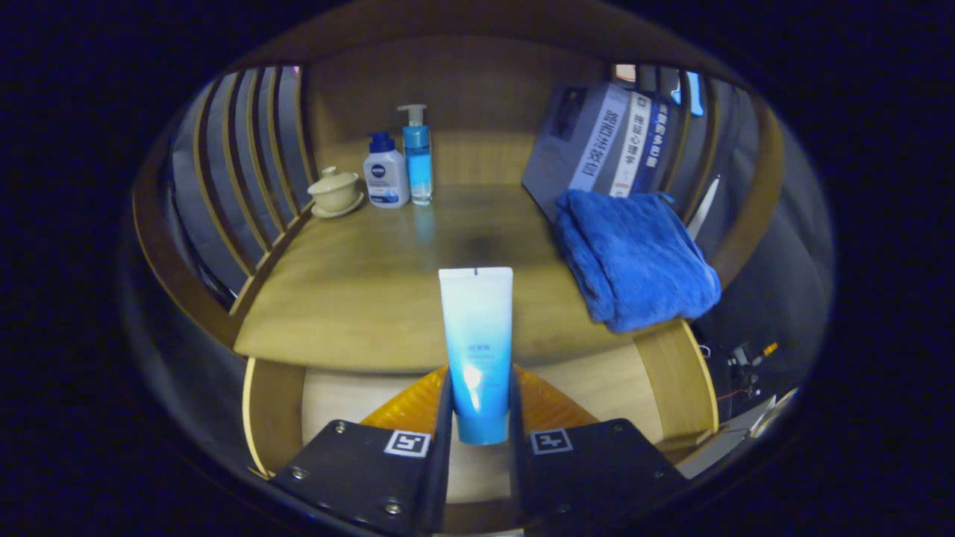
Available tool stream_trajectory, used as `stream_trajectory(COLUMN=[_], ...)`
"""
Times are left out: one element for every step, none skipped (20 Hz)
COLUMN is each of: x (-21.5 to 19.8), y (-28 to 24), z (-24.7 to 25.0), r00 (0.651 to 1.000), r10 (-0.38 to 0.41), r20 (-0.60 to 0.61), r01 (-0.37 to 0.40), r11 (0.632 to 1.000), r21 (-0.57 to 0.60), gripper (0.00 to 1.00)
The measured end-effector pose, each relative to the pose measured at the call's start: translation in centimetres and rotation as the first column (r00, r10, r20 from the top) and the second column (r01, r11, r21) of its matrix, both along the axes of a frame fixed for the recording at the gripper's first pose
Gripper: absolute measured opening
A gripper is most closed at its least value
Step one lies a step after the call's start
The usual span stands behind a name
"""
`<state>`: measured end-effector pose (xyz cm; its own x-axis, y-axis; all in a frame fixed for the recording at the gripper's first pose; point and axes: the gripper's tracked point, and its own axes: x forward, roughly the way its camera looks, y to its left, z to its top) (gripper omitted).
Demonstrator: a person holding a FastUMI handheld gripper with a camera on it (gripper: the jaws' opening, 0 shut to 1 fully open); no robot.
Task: Pull open the drawer, take out the items inside it, and place them on the countertop above the cabinet.
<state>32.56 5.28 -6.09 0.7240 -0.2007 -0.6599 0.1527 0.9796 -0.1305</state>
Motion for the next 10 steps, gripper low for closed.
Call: stream_trajectory(x=[1.0, 1.9, 2.7, 3.7, 4.8, 5.7, 6.4, 7.2, 7.8, 8.2], y=[-0.1, -0.2, -0.5, -0.3, -0.3, -0.6, -0.9, -0.9, -1.0, -1.5], z=[-0.3, -0.6, -0.5, -0.5, -0.2, 0.0, -0.1, -0.2, -0.3, -0.4], r00=[1.000, 1.000, 1.000, 0.999, 0.999, 0.998, 0.998, 0.997, 0.996, 0.997], r10=[0.005, 0.009, 0.017, 0.030, 0.039, 0.045, 0.052, 0.061, 0.065, 0.059], r20=[-0.003, -0.007, -0.008, 0.010, 0.029, 0.041, 0.040, 0.049, 0.054, 0.057], r01=[-0.005, -0.009, -0.017, -0.030, -0.041, -0.047, -0.054, -0.063, -0.069, -0.062], r11=[1.000, 1.000, 1.000, 0.999, 0.998, 0.998, 0.997, 0.996, 0.996, 0.996], r21=[0.010, 0.013, 0.017, 0.028, 0.042, 0.050, 0.054, 0.060, 0.062, 0.059], gripper=[0.34, 0.34, 0.34, 0.34, 0.34, 0.34, 0.34, 0.34, 0.34, 0.34])
